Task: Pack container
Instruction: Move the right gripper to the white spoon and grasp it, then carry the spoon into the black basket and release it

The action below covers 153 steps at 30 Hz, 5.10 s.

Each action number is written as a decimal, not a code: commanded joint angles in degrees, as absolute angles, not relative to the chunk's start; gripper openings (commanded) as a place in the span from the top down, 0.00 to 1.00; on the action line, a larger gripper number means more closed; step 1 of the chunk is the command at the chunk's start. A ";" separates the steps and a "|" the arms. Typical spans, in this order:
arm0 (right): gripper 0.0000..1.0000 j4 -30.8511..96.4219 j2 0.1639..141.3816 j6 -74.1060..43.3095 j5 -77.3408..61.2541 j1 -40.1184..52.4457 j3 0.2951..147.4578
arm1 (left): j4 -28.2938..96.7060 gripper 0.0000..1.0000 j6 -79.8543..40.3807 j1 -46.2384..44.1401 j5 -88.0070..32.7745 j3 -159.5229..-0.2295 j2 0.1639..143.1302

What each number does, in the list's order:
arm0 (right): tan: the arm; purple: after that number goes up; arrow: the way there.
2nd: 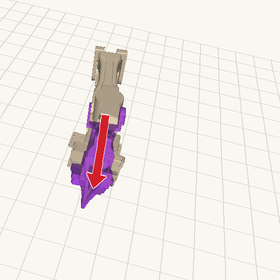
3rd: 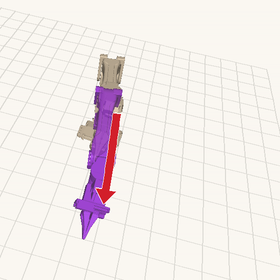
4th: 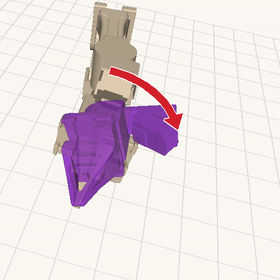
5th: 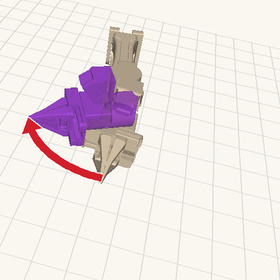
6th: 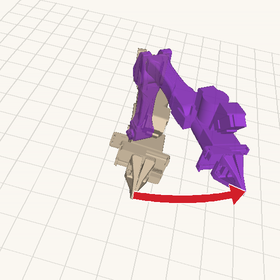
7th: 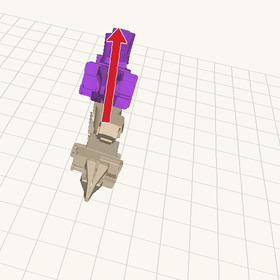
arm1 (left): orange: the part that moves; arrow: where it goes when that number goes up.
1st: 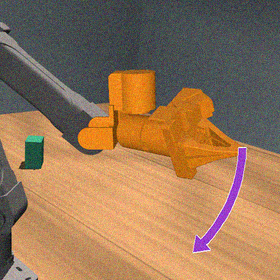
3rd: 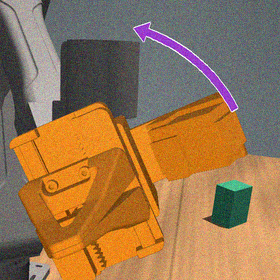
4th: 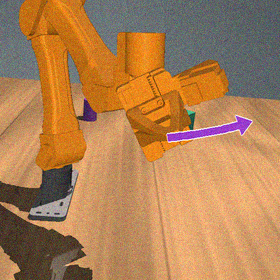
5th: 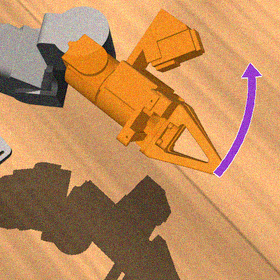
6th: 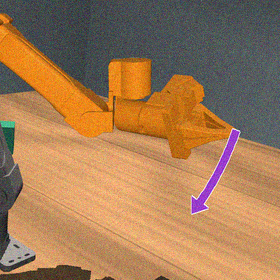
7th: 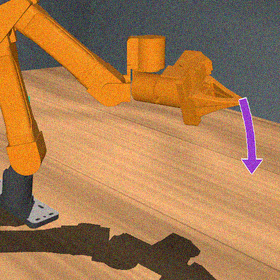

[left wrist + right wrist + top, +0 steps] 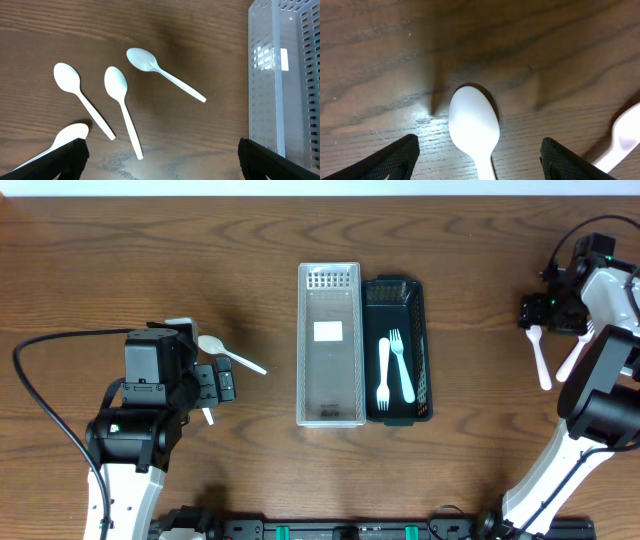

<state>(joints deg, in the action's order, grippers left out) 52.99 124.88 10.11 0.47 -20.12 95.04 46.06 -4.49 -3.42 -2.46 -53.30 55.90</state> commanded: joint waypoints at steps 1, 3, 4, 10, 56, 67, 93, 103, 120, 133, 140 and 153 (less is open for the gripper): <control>0.20 52.64 126.34 11.29 1.13 -20.23 93.45 | 46.02 0.02 -4.14 -3.25 -2.39 -54.35 56.10; 0.20 52.16 126.48 11.27 1.10 -20.23 92.92 | 46.02 0.02 -4.14 -3.25 -2.39 -54.35 56.10; 0.20 52.01 126.52 11.27 1.13 -20.23 92.82 | 46.02 0.02 -4.14 -3.25 -2.37 -54.35 56.10; 0.20 51.81 126.56 11.27 1.10 -20.23 92.82 | 46.02 0.02 -4.14 -3.25 -2.37 -54.35 56.10; 0.56 50.04 128.84 10.57 1.06 -19.79 92.55 | 46.00 0.02 -4.14 -3.25 -2.37 -54.35 56.10; 0.61 49.08 128.84 10.57 1.04 -19.75 92.55 | 46.00 0.02 -4.14 -3.25 -2.37 -54.35 56.10; 0.99 49.39 128.60 8.56 -1.10 -18.48 92.71 | 46.00 0.02 -4.12 -3.25 -2.37 -54.35 56.10; 0.99 54.15 118.85 4.49 -1.08 -12.23 97.08 | 46.00 0.02 -4.14 -3.25 -2.37 -54.35 56.10; 0.99 62.26 103.13 -17.52 -1.04 17.19 100.07 | 46.04 0.02 -4.14 -3.25 -2.37 -54.35 56.10; 0.98 61.32 117.73 -19.29 1.28 23.33 96.20 | 46.04 0.02 -4.14 -3.25 -2.39 -54.35 56.10; 0.51 59.59 118.87 -19.25 1.28 23.33 96.36 | 46.06 0.02 -4.14 -3.25 -2.39 -54.35 56.10; 0.43 63.77 112.62 -18.46 7.42 18.87 108.22 | 46.06 0.02 -4.14 -3.25 -2.37 -54.35 56.10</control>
